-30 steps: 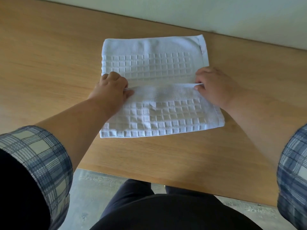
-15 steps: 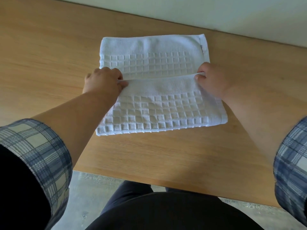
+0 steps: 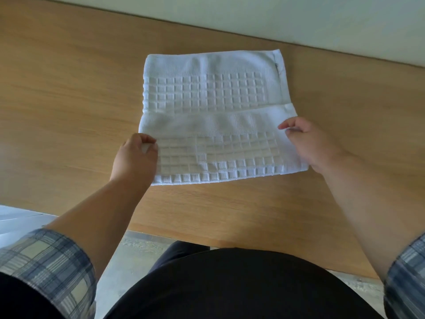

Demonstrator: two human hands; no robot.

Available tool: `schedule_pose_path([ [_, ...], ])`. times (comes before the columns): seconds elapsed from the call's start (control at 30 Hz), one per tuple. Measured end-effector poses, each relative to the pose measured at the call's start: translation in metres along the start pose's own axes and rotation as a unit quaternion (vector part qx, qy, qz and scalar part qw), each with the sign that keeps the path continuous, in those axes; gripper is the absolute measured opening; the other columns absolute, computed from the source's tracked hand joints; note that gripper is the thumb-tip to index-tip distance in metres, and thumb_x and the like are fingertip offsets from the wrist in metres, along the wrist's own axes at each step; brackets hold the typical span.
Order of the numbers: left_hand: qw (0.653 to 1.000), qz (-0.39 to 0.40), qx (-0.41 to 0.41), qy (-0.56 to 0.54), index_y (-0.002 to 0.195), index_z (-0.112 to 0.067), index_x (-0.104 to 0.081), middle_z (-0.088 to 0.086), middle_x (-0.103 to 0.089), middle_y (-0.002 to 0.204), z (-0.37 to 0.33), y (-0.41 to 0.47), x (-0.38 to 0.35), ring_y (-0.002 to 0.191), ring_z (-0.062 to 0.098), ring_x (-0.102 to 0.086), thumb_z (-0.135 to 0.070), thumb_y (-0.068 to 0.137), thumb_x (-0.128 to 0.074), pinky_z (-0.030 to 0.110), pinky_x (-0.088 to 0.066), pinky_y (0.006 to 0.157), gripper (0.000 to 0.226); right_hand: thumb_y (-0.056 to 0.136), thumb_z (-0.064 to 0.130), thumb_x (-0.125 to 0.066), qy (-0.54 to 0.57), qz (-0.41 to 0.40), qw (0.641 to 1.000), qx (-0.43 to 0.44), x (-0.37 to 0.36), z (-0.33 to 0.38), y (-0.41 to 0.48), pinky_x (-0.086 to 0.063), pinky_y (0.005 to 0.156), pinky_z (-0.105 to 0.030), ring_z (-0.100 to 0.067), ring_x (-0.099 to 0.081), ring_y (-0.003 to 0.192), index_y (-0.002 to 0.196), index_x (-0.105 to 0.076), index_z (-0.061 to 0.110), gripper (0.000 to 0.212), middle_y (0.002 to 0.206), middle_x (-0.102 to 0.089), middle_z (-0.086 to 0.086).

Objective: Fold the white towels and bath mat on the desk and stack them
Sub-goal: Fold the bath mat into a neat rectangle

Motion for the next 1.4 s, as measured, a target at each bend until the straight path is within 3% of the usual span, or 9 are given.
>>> schedule_pose_path([
  [0.13, 1.0, 0.024, -0.012, -0.016, 0.123, -0.044, -0.058, -0.007, -0.065, 0.105, -0.003, 0.0, -0.003, 0.069, 0.008, -0.059, -0.035, 0.097, -0.053, 0.025, -0.041, 0.055, 0.027, 0.097, 0.029, -0.046, 0.001, 0.015, 1.0, 0.026, -0.002, 0.009, -0.012, -0.04, 0.038, -0.024, -0.006, -0.036, 0.04, 0.108, -0.046, 0.08, 0.052, 0.071, -0.051, 0.014],
  [0.33, 0.999, -0.029, -0.007, -0.039, 0.125, -0.041, -0.057, -0.017, -0.062, 0.084, -0.001, -0.009, 0.009, 0.064, -0.007, -0.059, -0.041, 0.093, -0.049, 0.021, -0.039, 0.052, 0.033, 0.079, 0.03, -0.047, 0.066, -0.055, 0.996, 0.013, 0.015, -0.006, -0.029, -0.033, 0.036, -0.015, -0.003, -0.035, 0.039, 0.11, -0.055, 0.072, 0.053, 0.051, -0.042, 0.02],
  [0.5, 0.999, -0.017, 0.025, -0.022, 0.107, -0.045, -0.054, -0.007, -0.064, 0.07, 0.015, -0.019, -0.001, 0.048, 0.004, -0.057, -0.041, 0.085, -0.04, 0.024, -0.04, 0.037, 0.026, 0.086, 0.036, -0.052, 0.046, -0.058, 0.997, -0.008, 0.008, -0.017, -0.036, -0.055, 0.06, -0.024, -0.012, -0.063, 0.065, 0.108, -0.051, 0.077, 0.047, 0.09, -0.07, 0.003],
  [0.57, 1.0, -0.011, 0.018, -0.01, 0.104, -0.046, -0.051, -0.007, -0.064, 0.075, 0.02, -0.023, -0.002, 0.052, 0.01, -0.058, -0.04, 0.086, -0.041, 0.026, -0.041, 0.044, 0.021, 0.089, 0.037, -0.053, 0.047, -0.058, 0.997, -0.002, 0.006, -0.02, -0.038, -0.059, 0.064, -0.034, -0.018, -0.067, 0.072, 0.11, -0.049, 0.076, 0.045, 0.098, -0.069, 0.001],
  [0.63, 1.0, -0.003, 0.01, 0.007, 0.103, -0.045, -0.051, -0.007, -0.063, 0.095, 0.021, -0.025, -0.005, 0.065, 0.01, -0.058, -0.036, 0.088, -0.042, 0.026, -0.039, 0.05, 0.019, 0.092, 0.034, -0.052, 0.038, -0.051, 0.998, 0.007, 0.003, -0.022, -0.039, -0.045, 0.04, -0.029, -0.009, -0.049, 0.047, 0.12, -0.053, 0.067, 0.043, 0.06, -0.059, 0.008],
  [0.73, 1.0, -0.005, 0.012, 0.015, 0.104, -0.042, -0.055, -0.007, -0.052, 0.117, 0.017, -0.021, -0.003, 0.079, 0.006, -0.055, -0.043, 0.085, -0.043, 0.026, -0.041, 0.059, 0.023, 0.095, 0.034, -0.052, 0.011, -0.057, 0.998, 0.018, 0.002, -0.025, -0.035, -0.035, 0.036, -0.02, -0.005, -0.035, 0.038, 0.128, -0.055, 0.055, 0.039, 0.048, -0.043, 0.018],
  [0.97, 0.968, 0.026, -0.159, 0.191, 0.149, -0.033, -0.039, 0.003, -0.04, 0.149, -0.05, 0.014, -0.011, 0.139, 0.029, -0.033, -0.039, 0.097, -0.056, 0.049, -0.028, 0.118, 0.054, 0.094, 0.029, -0.053, -0.005, -0.149, 0.988, 0.046, 0.014, 0.003, -0.011, -0.046, 0.074, -0.017, -0.005, -0.061, 0.093, 0.134, -0.051, 0.031, 0.04, 0.112, -0.061, 0.015],
  [1.13, 0.955, 0.058, -0.192, 0.218, 0.122, -0.027, -0.063, 0.001, -0.053, 0.125, -0.068, 0.029, -0.029, 0.125, 0.027, -0.041, -0.045, 0.099, -0.052, 0.049, -0.037, 0.109, 0.031, 0.101, 0.033, -0.046, -0.054, -0.146, 0.987, 0.025, 0.01, -0.004, -0.002, -0.034, 0.06, -0.016, 0.0, -0.054, 0.077, 0.115, -0.06, 0.026, 0.021, 0.087, -0.056, 0.018],
  [1.4, 0.956, -0.003, -0.214, 0.199, 0.101, -0.018, -0.052, -0.005, -0.051, 0.094, -0.07, 0.031, -0.02, 0.104, 0.025, -0.051, -0.043, 0.103, -0.044, 0.04, -0.042, 0.075, 0.027, 0.105, 0.035, -0.037, -0.127, -0.165, 0.978, 0.011, 0.017, -0.001, 0.004, -0.033, 0.053, -0.028, -0.008, -0.05, 0.066, 0.115, -0.047, 0.02, 0.021, 0.078, -0.052, 0.006],
])
Point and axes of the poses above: each hand's wrist, its own y-axis towards the middle knuckle, its own x-axis out of the back of the hand, z = x × y, the point moved 10 cm from there along y, towards the middle knuckle
